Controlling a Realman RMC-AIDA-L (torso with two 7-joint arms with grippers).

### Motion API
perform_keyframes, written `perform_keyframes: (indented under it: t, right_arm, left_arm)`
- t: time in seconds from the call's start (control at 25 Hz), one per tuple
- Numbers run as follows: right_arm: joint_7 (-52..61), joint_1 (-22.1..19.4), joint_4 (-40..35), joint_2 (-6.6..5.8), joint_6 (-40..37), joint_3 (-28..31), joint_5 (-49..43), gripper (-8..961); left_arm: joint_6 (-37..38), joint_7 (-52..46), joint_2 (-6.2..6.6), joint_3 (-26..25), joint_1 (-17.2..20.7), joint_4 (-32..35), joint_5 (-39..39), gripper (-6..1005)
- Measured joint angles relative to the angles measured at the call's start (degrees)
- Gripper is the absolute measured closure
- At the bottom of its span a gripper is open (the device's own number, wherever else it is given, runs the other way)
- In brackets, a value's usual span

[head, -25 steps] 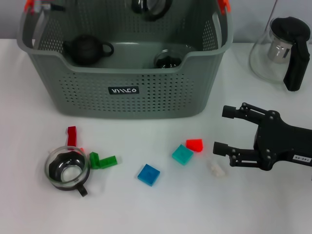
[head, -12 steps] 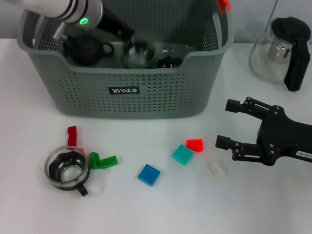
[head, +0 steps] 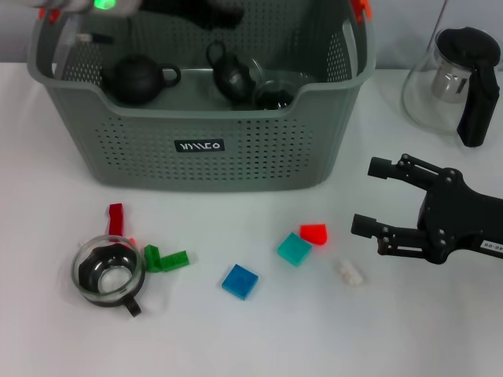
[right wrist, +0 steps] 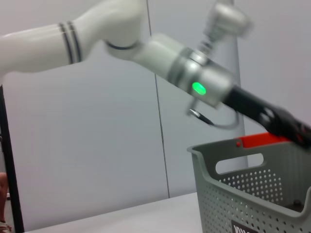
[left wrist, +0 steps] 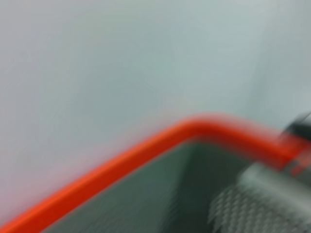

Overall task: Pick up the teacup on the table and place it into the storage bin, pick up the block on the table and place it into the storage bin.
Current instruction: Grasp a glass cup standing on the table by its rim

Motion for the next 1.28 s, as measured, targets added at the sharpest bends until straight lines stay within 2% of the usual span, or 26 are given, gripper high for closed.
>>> perform_keyframes:
  t: [0.12,0.2,0.36,0.44,0.48,0.56,0.68,0.72,1.0,1.16,1.28]
  right_arm:
    - [-0.01,-0.05,0.01,-0.01,-0.02,0.14,0.01,7]
    - [-0.03,-0.19,0.0,-0.01,-0.06,0.2,-0.01,7]
    - [0.0,-0.41,0.0,0.13,-0.02,0.25,-0.22,6]
    - [0.14,-0.5,0.0,0.13,-0.04,0.25,-0.17,6]
    - [0.26,-0.53,0.0,0.12,-0.04,0.25,-0.17,6]
    - [0.39,-0.55,0.0,0.1,-0.06,0.25,-0.27,6]
    - [0.42,-0.55,0.0,0.17,-0.06,0.25,-0.52,6]
    - [0.42,-0.54,0.0,0.19,-0.06,0.25,-0.54,6]
    - [0.46,-0.61,0.42,0.16,-0.09,0.15,-0.54,6]
    - [0.48,-0.62,0.68,0.06,-0.09,0.09,-0.54,7]
    - [0.49,-0.61,0.72,0.01,-0.09,-0.05,-0.53,7]
  left_arm:
    - [12.84,5.74,1.13,-6.03,4.63,5.93,-14.24,410]
    - [21.73,9.33,1.58,-11.55,6.73,6.49,-20.05,414]
    - [35.75,18.82,1.05,-22.36,12.49,6.55,-25.23,422]
    - [41.71,26.57,0.32,-25.01,17.11,6.52,-24.65,422]
    - [41.71,26.57,0.32,-25.01,17.11,6.52,-24.65,423]
    - [43.2,30.3,-0.24,-25.74,19.84,6.72,-22.28,423]
    - [44.03,33.42,-0.97,-26.8,22.08,7.51,-17.25,424]
    - [44.35,33.48,-1.04,-26.93,22.37,8.15,-13.36,424]
    - [43.35,30.55,-1.11,-25.51,20.39,10.96,-0.93,425]
    - [41.67,29.05,-1.09,-22.36,19.38,11.96,4.32,426]
    - [39.1,28.05,-1.55,-18.9,19.08,12.11,8.29,426]
